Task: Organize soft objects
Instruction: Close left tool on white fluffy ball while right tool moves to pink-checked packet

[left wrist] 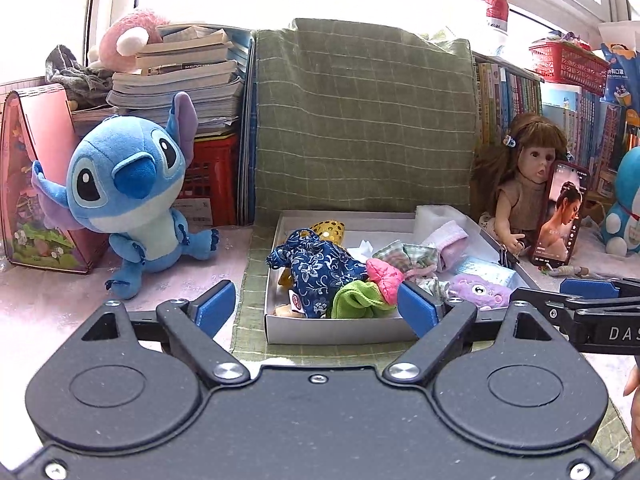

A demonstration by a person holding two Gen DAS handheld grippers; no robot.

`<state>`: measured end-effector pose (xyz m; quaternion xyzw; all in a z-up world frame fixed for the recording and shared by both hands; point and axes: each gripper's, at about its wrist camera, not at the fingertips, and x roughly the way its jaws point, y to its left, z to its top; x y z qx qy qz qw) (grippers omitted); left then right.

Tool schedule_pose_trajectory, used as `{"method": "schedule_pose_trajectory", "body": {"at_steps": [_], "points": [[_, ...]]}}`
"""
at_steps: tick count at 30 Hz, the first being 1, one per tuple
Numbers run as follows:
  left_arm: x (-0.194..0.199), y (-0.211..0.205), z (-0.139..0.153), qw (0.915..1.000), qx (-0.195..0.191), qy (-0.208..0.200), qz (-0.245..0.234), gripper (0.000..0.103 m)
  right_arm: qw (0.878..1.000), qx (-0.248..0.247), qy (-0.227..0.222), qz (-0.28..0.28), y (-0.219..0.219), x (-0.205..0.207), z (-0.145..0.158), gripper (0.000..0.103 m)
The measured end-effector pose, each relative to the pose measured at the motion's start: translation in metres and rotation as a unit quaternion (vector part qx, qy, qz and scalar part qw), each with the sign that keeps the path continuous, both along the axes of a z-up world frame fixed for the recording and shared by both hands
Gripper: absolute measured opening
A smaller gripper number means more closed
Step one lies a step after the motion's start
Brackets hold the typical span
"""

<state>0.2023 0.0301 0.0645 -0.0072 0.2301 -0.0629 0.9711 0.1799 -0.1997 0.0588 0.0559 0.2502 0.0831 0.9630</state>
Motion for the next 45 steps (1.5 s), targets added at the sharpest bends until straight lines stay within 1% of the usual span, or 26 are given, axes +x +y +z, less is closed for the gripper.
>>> {"method": "schedule_pose_trajectory", "body": {"at_steps": [5,8,11,16,19,26,31,36,40,43,44,45], "points": [[-0.015,-0.002,-0.001,0.9998,0.018,-0.004,-0.003,0.088,1.0,-0.016,-0.008,0.023,0.009,-0.016,0.001,0.094],[-0.024,-0.002,-0.002,0.9996,0.026,-0.003,-0.009,0.09,0.998,-0.038,-0.018,0.041,0.014,-0.027,0.002,0.097],[-0.032,-0.002,-0.004,0.9995,0.027,0.003,-0.018,0.091,0.996,-0.06,-0.026,0.058,0.021,-0.035,0.001,0.098],[-0.041,-0.002,-0.01,0.9986,0.05,0.002,-0.02,0.091,0.992,-0.077,-0.019,0.093,0.03,-0.046,-0.007,0.098],[-0.039,0.003,-0.014,0.9982,0.058,0.012,-0.013,0.092,0.988,-0.097,-0.016,0.123,0.04,-0.055,-0.013,0.098],[-0.03,0.017,-0.029,0.9981,0.035,0.049,-0.013,0.094,0.974,-0.119,-0.002,0.192,0.067,-0.067,-0.025,0.098],[-0.014,0.022,-0.044,0.9968,0.041,0.067,0.014,0.095,0.964,-0.128,0.015,0.232,0.089,-0.069,-0.035,0.098],[-0.003,0.03,-0.051,0.9959,0.01,0.088,0.014,0.095,0.956,-0.14,0.025,0.258,0.11,-0.064,-0.041,0.098],[0.002,0.031,-0.056,0.9953,0.005,0.096,0.011,0.095,0.954,-0.133,0.038,0.266,0.123,-0.055,-0.042,0.096],[0.008,0.031,-0.06,0.9938,0.002,0.111,0.012,0.094,0.95,-0.141,0.042,0.275,0.132,-0.05,-0.044,0.092],[0.01,0.032,-0.062,0.993,-0.004,0.118,0.009,0.094,0.948,-0.148,0.045,0.279,0.135,-0.048,-0.046,0.091],[0.011,0.033,-0.063,0.9922,-0.011,0.124,0.004,0.09,0.946,-0.154,0.047,0.282,0.138,-0.047,-0.047,0.089]]}}
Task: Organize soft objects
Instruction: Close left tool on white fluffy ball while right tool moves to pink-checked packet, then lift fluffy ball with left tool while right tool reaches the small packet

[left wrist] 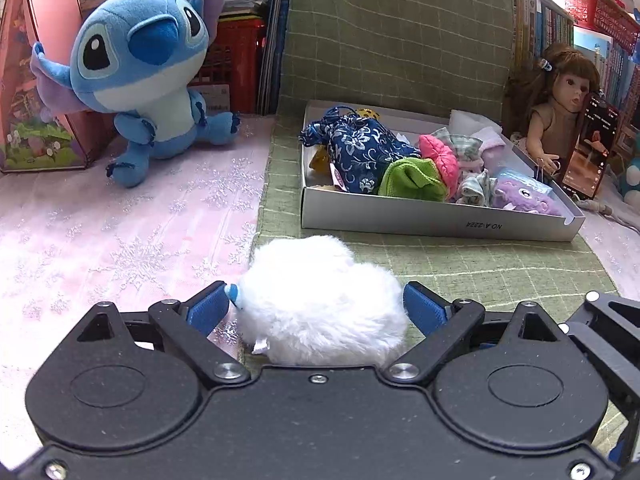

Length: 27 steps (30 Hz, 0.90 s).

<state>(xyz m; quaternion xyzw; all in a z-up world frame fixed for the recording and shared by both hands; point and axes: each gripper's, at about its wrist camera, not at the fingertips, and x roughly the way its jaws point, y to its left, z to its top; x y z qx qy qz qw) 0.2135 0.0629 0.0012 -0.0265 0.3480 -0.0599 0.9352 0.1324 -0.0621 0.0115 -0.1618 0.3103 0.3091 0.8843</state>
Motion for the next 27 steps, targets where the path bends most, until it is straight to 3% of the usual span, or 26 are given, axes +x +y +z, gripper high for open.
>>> {"method": "schedule_pose_trajectory", "body": {"at_steps": [3,8,14,27], "points": [[0.004,0.004,-0.003,0.9996,-0.021,0.017,-0.009,0.075,1.0,-0.007,0.006,0.003,0.005,0.004,-0.004,0.083],[0.003,0.003,-0.002,0.9998,-0.008,0.01,-0.013,0.072,1.0,0.001,0.013,0.01,0.01,0.005,-0.005,0.075],[-0.001,-0.001,0.001,0.9999,0.003,0.001,-0.013,0.071,1.0,0.009,0.012,-0.001,0.01,0.006,-0.005,0.048],[-0.016,-0.002,0.02,0.9996,0.001,-0.029,-0.006,0.071,0.997,0.027,-0.012,-0.074,-0.027,-0.001,0.009,0.048]]}}
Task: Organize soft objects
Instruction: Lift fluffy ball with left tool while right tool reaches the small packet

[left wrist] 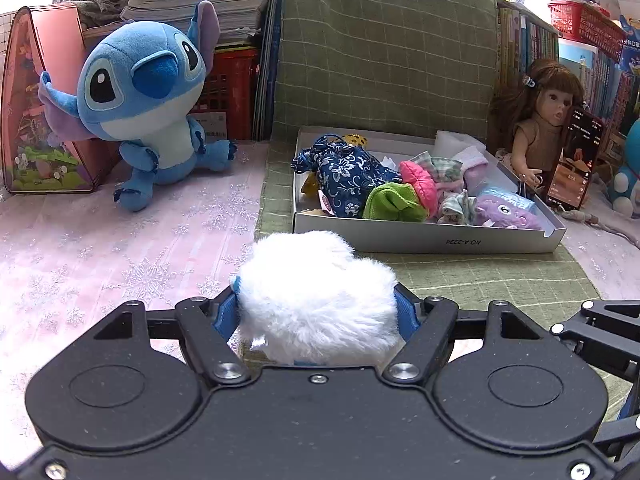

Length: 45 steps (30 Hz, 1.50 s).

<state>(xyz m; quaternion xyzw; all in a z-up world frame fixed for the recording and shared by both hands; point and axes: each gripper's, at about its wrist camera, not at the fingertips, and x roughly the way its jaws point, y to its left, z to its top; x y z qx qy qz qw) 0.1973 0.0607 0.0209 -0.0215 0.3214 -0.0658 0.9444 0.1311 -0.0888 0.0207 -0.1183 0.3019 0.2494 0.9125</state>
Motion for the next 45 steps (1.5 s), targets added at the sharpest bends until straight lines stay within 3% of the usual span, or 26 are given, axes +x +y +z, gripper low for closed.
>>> {"method": "schedule_pose_trajectory", "body": {"at_steps": [6,19,45], "points": [[-0.016,-0.009,0.007,0.9998,-0.016,-0.006,-0.004,0.071,0.998,0.009,-0.018,-0.065,-0.031,-0.005,0.009,0.048],[-0.056,-0.043,0.019,0.9984,-0.004,-0.05,-0.025,0.071,0.981,0.048,-0.032,-0.184,-0.091,-0.013,0.015,0.049],[-0.043,-0.062,0.022,0.998,0.001,-0.057,-0.028,0.071,0.971,0.055,-0.045,-0.228,-0.115,-0.004,0.025,0.049]]}}
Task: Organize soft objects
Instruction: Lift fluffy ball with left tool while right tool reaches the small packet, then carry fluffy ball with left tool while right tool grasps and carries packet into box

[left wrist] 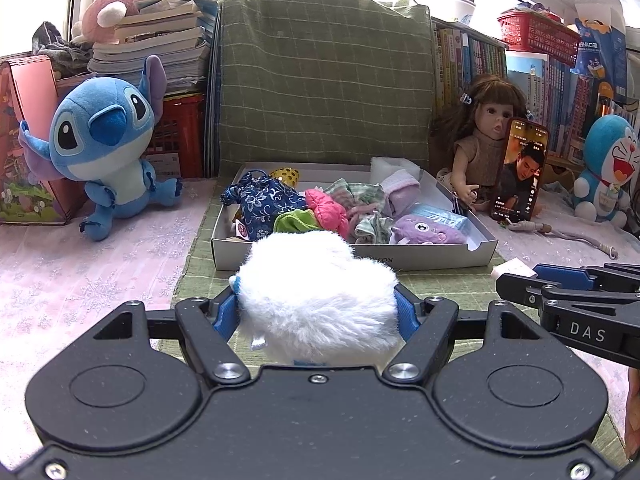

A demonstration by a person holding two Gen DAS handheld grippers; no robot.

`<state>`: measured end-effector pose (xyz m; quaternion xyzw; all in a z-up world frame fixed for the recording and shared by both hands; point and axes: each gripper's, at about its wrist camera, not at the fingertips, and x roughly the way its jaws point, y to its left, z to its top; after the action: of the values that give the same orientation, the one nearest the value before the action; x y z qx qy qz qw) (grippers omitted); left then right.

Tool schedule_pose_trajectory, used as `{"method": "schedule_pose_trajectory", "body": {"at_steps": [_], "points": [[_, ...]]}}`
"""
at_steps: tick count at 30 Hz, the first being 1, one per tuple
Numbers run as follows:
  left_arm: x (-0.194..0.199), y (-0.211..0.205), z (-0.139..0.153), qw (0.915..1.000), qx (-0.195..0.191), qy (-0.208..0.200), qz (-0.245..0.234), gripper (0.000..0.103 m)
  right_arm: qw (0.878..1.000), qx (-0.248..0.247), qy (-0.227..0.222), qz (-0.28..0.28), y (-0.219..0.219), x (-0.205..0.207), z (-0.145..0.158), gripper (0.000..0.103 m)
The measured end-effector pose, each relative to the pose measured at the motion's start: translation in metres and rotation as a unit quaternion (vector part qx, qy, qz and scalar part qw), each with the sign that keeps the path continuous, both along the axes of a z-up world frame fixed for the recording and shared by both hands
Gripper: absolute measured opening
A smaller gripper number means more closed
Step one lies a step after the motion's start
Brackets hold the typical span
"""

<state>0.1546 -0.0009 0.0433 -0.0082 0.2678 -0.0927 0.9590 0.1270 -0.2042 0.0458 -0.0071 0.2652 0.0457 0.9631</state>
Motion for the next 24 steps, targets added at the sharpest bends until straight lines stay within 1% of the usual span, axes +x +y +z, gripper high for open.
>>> {"method": "schedule_pose_trajectory", "body": {"at_steps": [12,16,17,19,20,22,24], "points": [[0.01,0.001,-0.001,0.9999,-0.01,-0.003,0.001,0.071,1.0,-0.002,-0.001,-0.005,-0.001,0.01,0.005,0.049],[0.014,0.002,0.0,1.0,-0.006,-0.002,0.004,0.071,1.0,-0.002,0.001,-0.005,-0.002,0.012,0.004,0.049],[0.015,0.002,0.0,1.0,-0.006,-0.001,0.003,0.071,1.0,-0.002,0.003,-0.004,-0.002,0.012,0.003,0.051],[0.014,0.003,-0.002,1.0,-0.006,0.0,0.002,0.071,1.0,-0.005,0.01,0.002,-0.003,0.013,0.0,0.052],[0.014,0.003,-0.003,1.0,-0.005,0.001,0.001,0.071,1.0,-0.007,0.015,0.004,-0.004,0.014,-0.002,0.061],[0.013,0.003,-0.005,1.0,-0.002,0.004,0.0,0.071,0.999,0.0,0.035,0.015,-0.008,0.015,-0.008,0.066],[0.013,0.003,-0.007,1.0,-0.001,0.007,0.0,0.071,0.998,0.022,0.056,0.02,-0.015,0.017,-0.012,0.073]]}}
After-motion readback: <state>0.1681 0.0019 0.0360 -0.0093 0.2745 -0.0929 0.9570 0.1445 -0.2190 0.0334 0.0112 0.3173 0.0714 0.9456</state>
